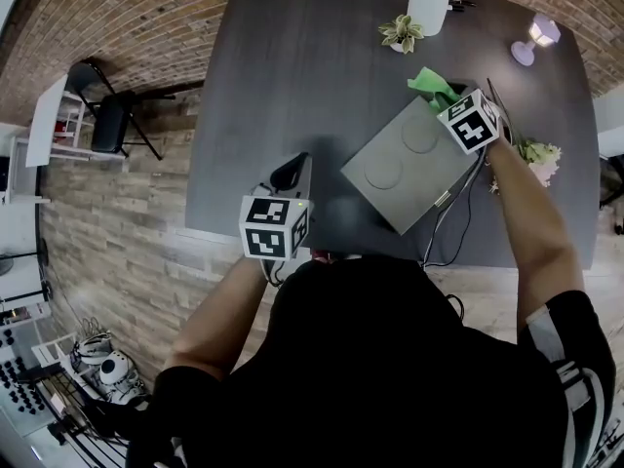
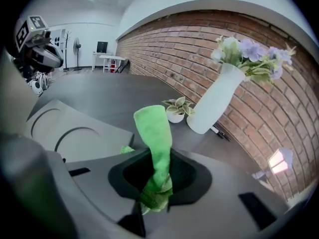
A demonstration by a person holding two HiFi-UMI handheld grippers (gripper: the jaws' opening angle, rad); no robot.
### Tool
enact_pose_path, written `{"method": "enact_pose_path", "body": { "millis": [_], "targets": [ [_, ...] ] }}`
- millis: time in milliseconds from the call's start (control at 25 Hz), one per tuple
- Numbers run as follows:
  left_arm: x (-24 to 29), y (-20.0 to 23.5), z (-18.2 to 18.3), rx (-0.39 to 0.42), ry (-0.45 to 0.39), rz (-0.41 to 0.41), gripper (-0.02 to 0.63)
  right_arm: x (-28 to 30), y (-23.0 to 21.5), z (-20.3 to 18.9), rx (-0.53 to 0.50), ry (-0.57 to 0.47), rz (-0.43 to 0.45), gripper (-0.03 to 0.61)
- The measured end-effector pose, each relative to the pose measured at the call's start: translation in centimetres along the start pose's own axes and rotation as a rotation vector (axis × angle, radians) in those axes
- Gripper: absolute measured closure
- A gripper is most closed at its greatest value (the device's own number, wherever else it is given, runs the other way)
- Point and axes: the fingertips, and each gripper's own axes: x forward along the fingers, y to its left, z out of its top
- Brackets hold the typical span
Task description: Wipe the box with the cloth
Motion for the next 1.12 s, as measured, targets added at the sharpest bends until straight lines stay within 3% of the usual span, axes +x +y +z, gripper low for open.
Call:
{"method": "enact_pose_path", "body": {
  "millis": [800, 960, 1120],
  "targets": [
    [3.2, -6.3, 1.9, 0.076, -0.038, -0.185, 0.604, -9.2, 0.3, -12.7, 0.165, 0.154, -0.118, 0.497],
    [2.7, -5.8, 1.6, 0.067, -0.046, -0.186, 0.604, -10.0, -0.8, -12.4, 0.150, 0.170, -0.152, 0.497],
    [1.1, -3.7, 1.0, 0.039, -0.064, -0.149, 0.604, -9.1, -1.4, -8.7, 0.097, 0.146, -0.155, 0.497]
  ]
}}
